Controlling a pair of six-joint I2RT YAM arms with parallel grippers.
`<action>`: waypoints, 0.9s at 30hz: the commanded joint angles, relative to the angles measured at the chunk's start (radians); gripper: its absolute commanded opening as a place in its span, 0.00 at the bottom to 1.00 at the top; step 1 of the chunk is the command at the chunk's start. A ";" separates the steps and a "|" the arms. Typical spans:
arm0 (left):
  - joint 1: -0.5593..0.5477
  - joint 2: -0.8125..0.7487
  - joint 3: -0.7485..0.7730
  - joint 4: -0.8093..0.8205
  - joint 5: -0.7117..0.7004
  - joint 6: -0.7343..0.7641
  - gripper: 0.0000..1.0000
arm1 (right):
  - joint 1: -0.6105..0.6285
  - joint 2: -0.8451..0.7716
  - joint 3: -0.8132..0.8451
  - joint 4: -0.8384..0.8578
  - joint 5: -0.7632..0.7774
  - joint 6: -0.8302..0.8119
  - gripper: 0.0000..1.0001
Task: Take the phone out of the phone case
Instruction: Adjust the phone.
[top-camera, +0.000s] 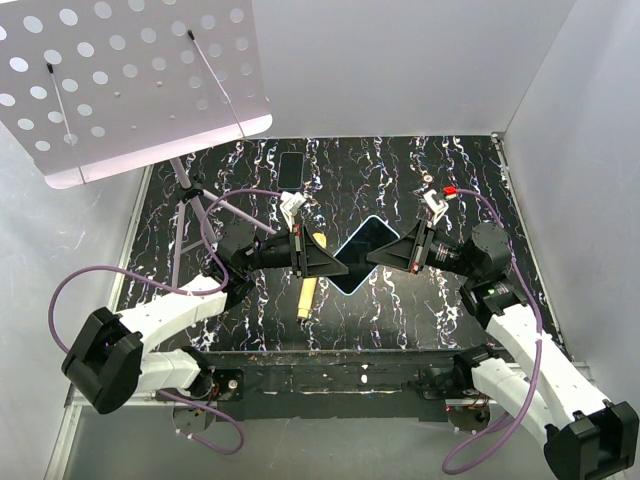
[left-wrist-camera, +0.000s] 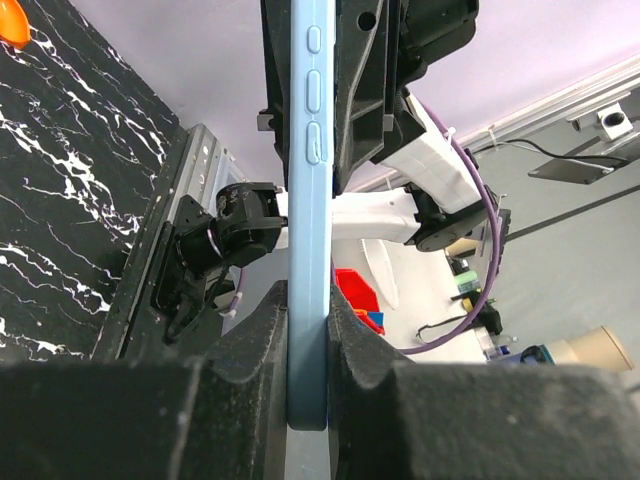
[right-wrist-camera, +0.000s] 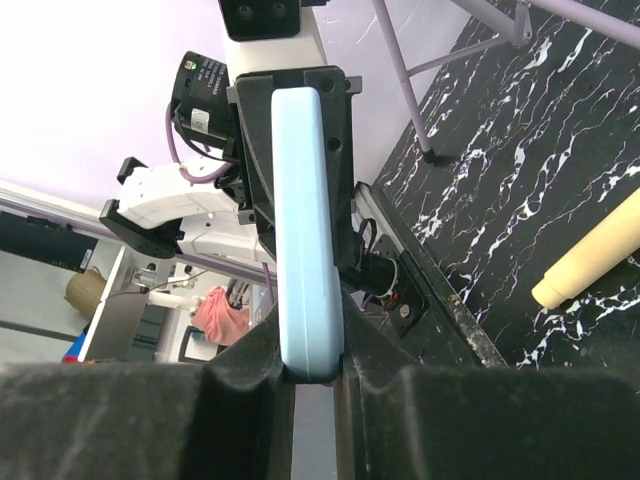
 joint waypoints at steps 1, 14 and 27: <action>-0.007 -0.013 0.028 0.015 0.032 0.012 0.00 | -0.010 0.004 0.075 0.003 0.027 -0.008 0.28; -0.007 -0.004 -0.020 0.218 0.018 -0.153 0.00 | -0.013 0.066 0.128 0.047 0.001 -0.014 0.68; -0.007 0.008 -0.021 0.210 0.015 -0.140 0.00 | 0.002 0.148 0.157 0.047 -0.051 -0.028 0.17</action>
